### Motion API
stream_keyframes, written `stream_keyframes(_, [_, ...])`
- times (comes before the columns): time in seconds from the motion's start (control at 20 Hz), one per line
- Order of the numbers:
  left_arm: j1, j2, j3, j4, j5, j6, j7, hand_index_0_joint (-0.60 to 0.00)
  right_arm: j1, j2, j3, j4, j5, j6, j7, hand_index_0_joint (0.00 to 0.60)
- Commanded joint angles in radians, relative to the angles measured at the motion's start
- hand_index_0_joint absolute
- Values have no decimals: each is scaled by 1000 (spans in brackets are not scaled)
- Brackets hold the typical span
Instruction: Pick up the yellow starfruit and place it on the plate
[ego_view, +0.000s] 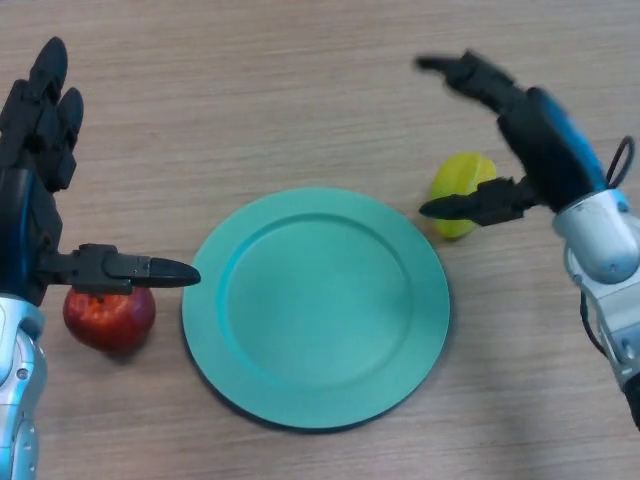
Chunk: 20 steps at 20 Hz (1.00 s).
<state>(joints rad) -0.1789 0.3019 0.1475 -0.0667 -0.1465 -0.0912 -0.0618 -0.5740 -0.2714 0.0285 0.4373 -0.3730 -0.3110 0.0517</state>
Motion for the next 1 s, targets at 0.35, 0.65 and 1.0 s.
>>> stream_keyframes(0.35, [-36, 14, 12, -100, -3, -57, -1, 0, 87, -19, -99, -345, 379, 227, 57, 0])
stream_keyframes(0.65, [-41, 6, 5, -97, -3, -41, 9, 0, 104, -10, -88, -297, 396, 224, 38, 0])
stream_keyframes(1.0, [-45, 1, -6, -119, 12, -35, 12, 0, 64, -35, -85, -150, 303, 103, 16, 0])
